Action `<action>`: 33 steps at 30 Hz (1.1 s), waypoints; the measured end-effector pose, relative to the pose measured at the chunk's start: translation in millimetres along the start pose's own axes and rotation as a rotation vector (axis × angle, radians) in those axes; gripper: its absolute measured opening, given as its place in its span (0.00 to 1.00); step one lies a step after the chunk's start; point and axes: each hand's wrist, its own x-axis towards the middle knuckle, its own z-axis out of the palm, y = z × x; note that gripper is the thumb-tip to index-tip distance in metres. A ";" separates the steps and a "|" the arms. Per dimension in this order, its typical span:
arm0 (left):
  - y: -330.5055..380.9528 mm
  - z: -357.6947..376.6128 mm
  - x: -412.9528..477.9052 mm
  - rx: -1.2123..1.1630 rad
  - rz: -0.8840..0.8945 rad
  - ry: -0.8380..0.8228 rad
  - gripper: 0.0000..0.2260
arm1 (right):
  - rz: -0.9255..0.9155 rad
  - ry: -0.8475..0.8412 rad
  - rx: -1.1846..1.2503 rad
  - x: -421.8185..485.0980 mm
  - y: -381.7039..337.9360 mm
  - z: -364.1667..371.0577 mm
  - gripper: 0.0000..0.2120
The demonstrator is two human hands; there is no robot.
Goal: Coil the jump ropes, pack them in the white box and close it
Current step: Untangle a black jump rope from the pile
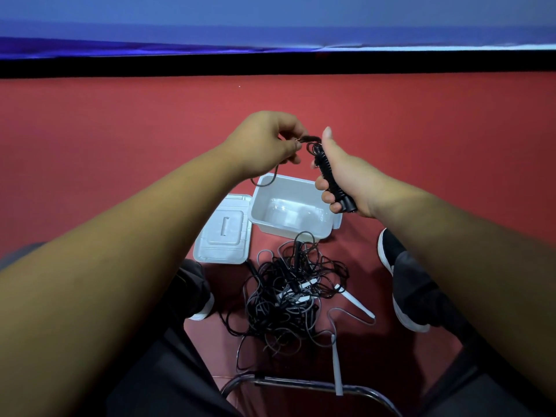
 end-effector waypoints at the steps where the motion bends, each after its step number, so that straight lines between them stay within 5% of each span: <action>1: 0.5 0.5 0.0 -0.035 -0.015 0.014 0.06 | 0.005 -0.019 -0.022 0.1 0.2 0.6 0.39; 13: -6.2 0.2 6.4 -0.310 -0.124 0.039 0.09 | 0.011 -0.396 -0.191 -4.9 5.9 4.7 0.42; 33: 9.1 -12.3 1.9 -0.228 0.033 -0.092 0.10 | 0.135 -0.307 0.133 -2.0 -1.7 0.4 0.38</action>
